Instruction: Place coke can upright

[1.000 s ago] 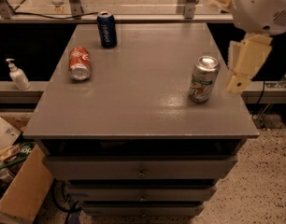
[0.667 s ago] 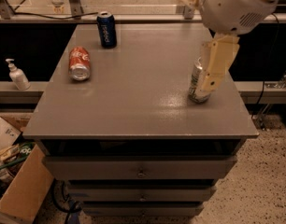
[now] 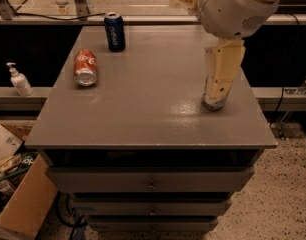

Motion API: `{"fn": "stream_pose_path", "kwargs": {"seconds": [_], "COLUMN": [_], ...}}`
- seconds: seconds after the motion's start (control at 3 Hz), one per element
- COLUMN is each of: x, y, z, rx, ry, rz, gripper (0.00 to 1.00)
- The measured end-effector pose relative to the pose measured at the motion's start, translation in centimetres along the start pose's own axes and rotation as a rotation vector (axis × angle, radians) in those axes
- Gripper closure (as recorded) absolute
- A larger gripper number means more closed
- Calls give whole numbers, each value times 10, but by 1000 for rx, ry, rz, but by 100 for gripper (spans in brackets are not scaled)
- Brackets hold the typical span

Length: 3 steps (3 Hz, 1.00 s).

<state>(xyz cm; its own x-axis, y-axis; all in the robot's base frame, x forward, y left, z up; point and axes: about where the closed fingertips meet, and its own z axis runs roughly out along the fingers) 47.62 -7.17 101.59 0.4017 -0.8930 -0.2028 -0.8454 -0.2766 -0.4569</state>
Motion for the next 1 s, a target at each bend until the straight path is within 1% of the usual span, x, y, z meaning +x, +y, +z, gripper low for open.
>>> {"fn": "stream_pose_path", "kwargs": {"seconds": [0.33,0.67,1.0], "x": [-13,-19,-27], "y": [-11,-30,-54], "z": [34,72,113], "rx": [-53,-83,-93], "ry": [54,101,91], "rz": [-169,-330,-487], "gripper": [0,0,0]}}
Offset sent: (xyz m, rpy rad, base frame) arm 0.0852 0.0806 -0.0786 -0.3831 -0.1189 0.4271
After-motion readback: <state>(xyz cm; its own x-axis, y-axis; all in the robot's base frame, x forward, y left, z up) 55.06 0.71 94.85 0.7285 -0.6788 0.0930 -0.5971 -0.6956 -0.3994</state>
